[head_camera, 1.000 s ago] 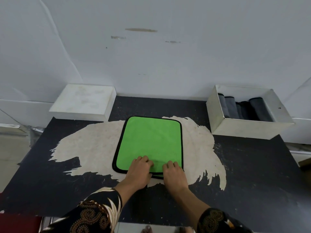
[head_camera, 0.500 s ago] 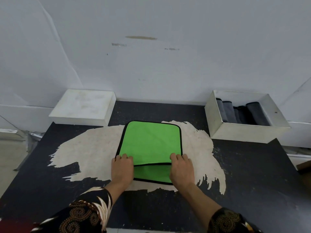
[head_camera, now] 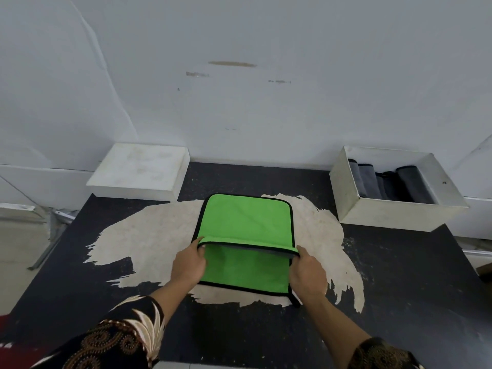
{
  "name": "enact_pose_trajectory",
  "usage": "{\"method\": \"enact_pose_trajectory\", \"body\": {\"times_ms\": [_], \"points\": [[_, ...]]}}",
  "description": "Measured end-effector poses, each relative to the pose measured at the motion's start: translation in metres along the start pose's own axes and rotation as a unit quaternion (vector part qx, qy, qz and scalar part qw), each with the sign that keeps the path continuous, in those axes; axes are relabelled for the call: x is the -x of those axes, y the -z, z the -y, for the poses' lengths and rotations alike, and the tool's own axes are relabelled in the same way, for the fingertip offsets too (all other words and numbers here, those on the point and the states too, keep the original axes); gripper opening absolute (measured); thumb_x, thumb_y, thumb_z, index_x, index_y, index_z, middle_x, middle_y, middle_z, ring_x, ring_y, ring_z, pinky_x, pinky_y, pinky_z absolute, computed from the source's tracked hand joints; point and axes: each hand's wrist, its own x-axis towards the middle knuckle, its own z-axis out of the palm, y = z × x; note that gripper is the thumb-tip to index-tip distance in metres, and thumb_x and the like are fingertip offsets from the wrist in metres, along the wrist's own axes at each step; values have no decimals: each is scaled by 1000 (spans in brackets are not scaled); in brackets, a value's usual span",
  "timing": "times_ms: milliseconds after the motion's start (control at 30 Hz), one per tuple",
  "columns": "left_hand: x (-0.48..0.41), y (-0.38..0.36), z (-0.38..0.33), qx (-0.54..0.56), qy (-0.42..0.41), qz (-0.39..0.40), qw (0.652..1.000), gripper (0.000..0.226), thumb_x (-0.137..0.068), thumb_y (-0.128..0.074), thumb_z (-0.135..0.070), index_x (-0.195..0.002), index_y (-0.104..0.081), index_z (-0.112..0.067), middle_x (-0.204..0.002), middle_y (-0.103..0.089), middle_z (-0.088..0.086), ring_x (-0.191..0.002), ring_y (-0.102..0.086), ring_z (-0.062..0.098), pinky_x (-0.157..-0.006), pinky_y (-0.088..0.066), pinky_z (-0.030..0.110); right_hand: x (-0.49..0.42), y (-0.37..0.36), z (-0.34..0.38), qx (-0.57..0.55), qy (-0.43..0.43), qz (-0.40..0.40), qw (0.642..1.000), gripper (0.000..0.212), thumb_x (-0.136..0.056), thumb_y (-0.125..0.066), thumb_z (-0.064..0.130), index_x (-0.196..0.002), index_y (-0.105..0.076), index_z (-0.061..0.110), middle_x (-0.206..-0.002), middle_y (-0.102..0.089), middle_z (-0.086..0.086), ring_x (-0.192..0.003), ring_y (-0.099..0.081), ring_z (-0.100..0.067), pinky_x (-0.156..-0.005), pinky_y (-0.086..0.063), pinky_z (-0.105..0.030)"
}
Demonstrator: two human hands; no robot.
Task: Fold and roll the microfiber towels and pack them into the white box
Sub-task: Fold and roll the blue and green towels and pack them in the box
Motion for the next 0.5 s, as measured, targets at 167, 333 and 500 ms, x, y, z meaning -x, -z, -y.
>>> {"method": "enact_pose_trajectory", "body": {"times_ms": [167,333,500], "points": [[-8,10,-25,391,112,56,912,29,-101,-40,-4,-120,-61,-1,-115,-67,16,-93,-69,27,-87,-55,39,-13,9,28,-461,-138,81,873,36,-104,-33,13,-131,-54,26,-109,-68,-12,-78,-72,-28,-67,-60,-39],[-21,33,-55,583,141,-11,800,22,-97,-47,-16,-102,-64,-4,-110,-67,18,-92,-67,29,-84,-54,39,-32,50,51,-683,-167,87,706,26,-99,-42,4,-106,-67,8,-107,-69,-16,-103,-66,-29,-93,-52,-46],[-45,55,-80,593,198,-112,772,36,-78,-77,-45,-61,-75,-14,-90,-74,7,-87,-70,30,-83,-58,48,-48,80,64,-784,-155,54,598,35,-89,-68,37,-88,-70,2,-91,-74,-8,-79,-72,-20,-73,-59,-36]]}}
